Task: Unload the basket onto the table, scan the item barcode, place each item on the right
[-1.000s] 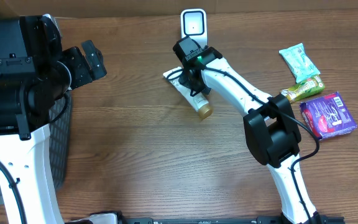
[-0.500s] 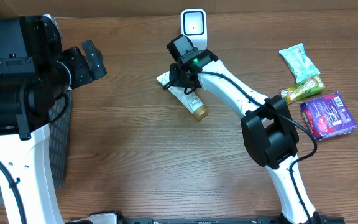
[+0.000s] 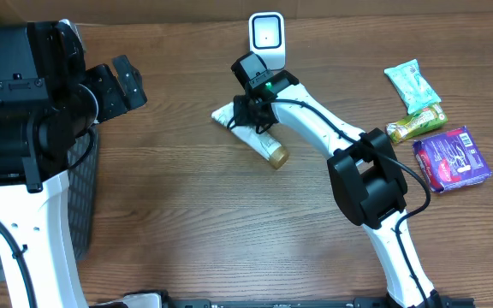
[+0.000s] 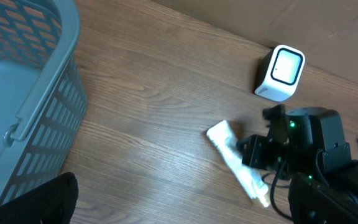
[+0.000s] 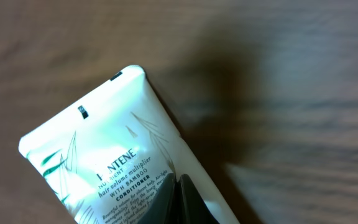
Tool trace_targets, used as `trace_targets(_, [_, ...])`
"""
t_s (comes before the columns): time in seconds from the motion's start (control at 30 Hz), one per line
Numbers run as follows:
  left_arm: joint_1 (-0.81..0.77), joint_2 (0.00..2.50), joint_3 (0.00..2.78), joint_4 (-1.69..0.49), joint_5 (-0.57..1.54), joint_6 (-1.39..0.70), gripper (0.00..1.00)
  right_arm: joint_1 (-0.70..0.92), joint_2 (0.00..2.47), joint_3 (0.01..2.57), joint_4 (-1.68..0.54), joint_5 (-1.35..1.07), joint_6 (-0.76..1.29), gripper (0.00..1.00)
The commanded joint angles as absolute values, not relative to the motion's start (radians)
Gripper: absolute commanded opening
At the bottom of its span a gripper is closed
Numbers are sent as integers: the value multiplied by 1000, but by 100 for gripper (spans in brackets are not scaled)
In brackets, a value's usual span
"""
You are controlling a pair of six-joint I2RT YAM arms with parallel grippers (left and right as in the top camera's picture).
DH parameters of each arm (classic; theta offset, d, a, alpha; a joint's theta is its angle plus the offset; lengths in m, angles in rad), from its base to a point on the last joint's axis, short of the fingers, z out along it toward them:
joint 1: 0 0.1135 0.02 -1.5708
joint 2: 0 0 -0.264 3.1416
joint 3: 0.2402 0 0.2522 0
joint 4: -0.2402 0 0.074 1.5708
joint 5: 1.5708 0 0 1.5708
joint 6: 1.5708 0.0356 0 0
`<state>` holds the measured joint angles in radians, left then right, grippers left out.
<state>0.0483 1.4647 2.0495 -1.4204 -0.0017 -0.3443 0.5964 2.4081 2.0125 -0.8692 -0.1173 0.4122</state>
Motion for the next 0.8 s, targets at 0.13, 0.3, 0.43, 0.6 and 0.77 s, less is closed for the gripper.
trace_targets(0.13, [52,1468,2062,-1418,-10,-337,100,622,2455,2132,-1199,-405,115,4])
trace_targets(0.3, [52,1468,2062,-1418,-10,-337,100,580,2418,2264,-1404,-404,35,4])
trace_targets(0.43, [52,1468,2062,-1418,-10,-337,100,525,2307,2313,-1457,-373,109,6])
trace_targets(0.6, [52,1468,2062,-1418,-10,-337,100,509,2180,2312,-1494,-144,301,4])
trace_targets(0.77, [52,1468,2062,-1418,-10,-337,100,560,2104,2311,-1563,11,423,4])
